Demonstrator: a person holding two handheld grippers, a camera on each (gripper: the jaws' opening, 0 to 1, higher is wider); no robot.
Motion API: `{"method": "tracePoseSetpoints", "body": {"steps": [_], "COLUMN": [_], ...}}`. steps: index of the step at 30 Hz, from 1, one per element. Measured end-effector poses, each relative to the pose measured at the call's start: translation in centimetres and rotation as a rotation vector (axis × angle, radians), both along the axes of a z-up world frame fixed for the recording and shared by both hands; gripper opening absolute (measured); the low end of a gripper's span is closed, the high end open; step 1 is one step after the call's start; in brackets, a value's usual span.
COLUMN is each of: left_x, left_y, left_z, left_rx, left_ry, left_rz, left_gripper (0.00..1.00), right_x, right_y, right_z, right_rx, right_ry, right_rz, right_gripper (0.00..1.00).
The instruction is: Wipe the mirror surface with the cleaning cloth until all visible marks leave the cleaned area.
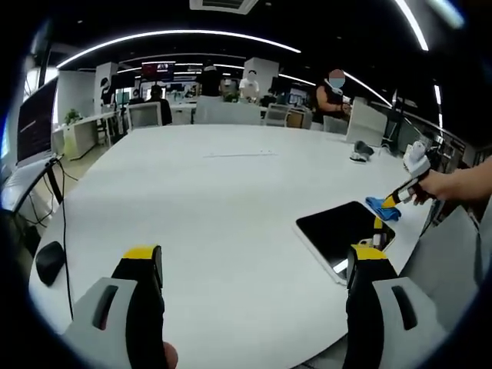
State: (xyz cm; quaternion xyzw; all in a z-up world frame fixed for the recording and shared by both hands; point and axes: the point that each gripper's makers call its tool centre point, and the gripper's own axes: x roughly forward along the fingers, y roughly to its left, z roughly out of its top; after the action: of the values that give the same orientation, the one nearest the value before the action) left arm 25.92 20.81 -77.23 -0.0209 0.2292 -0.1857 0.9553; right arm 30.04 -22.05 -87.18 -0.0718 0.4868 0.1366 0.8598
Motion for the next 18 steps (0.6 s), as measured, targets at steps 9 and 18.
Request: {"method": "tracePoseSetpoints", "body": {"steps": [9,18], "left_x": [0.19,0.65], "left_y": [0.16,-0.54], "left_z": [-0.05,0.25], "left_rx": [0.004,0.017], "left_ry": [0.005,0.008], "left_rz": [-0.004,-0.028], "left_gripper": [0.99,0.99], "right_x": [-0.27,-0.12], "right_y": [0.09,-0.04], "right_z": [-0.38,-0.51], "right_rx": [0.016,0.045], "right_ry": [0.021,0.082], "right_rz": [-0.058,-0.069], "right_gripper": [0.0,0.0]}}
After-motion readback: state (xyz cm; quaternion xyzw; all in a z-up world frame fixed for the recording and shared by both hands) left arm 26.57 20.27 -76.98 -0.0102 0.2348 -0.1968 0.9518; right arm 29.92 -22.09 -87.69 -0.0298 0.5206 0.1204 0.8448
